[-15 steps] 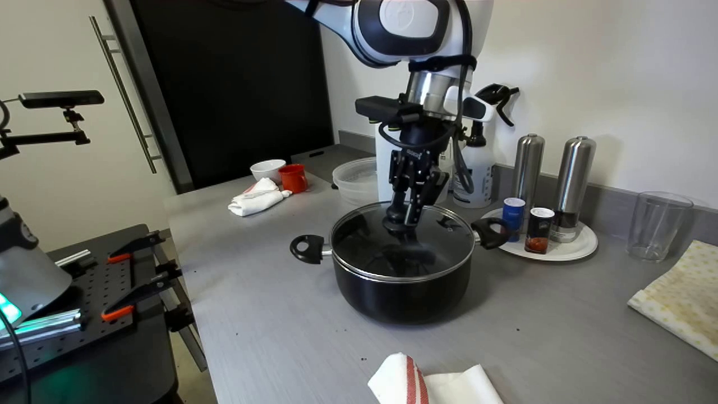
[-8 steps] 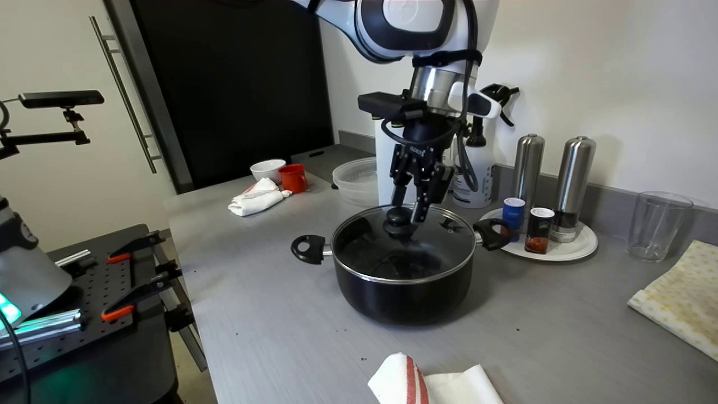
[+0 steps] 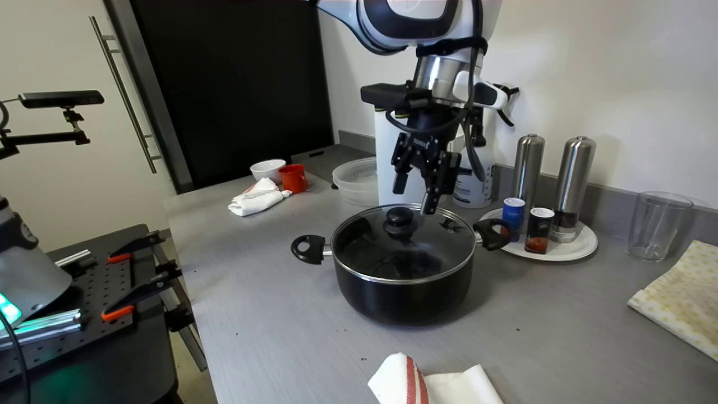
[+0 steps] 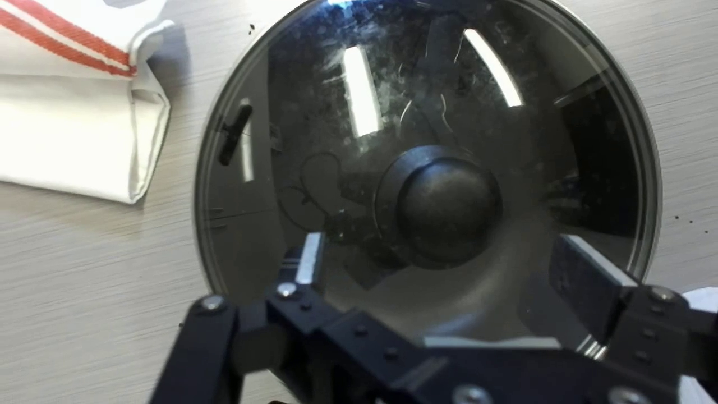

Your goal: Put the glass lid on the black pot.

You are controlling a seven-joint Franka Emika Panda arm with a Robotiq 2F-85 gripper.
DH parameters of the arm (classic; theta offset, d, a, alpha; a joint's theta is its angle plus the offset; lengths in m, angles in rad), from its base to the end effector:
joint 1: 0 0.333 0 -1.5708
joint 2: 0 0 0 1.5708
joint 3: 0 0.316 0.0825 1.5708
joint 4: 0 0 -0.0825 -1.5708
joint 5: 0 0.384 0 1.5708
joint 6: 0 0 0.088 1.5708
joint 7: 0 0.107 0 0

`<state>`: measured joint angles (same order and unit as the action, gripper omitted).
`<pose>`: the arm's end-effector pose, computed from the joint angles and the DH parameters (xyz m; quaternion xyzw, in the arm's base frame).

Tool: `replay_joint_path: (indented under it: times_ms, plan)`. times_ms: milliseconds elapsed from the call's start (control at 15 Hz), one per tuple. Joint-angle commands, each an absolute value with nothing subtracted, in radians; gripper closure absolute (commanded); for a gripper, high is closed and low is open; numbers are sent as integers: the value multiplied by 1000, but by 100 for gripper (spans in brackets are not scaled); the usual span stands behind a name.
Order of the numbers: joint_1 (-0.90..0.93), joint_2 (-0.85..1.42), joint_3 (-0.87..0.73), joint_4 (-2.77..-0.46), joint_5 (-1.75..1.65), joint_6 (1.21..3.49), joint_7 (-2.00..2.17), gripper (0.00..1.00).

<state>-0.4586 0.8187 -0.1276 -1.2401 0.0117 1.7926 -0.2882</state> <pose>0.6140 -0.3801 0.2583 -0.9813 0.1354 0.1357 0.0157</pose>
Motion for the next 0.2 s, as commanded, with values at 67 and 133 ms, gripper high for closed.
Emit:
replay_joint_path:
  times_ms: [67,133]
  plan:
    - [-459,819,-128,-1239,12,1793,-288,0]
    - [-460,819,-128,-1238,12,1793,-288,0]
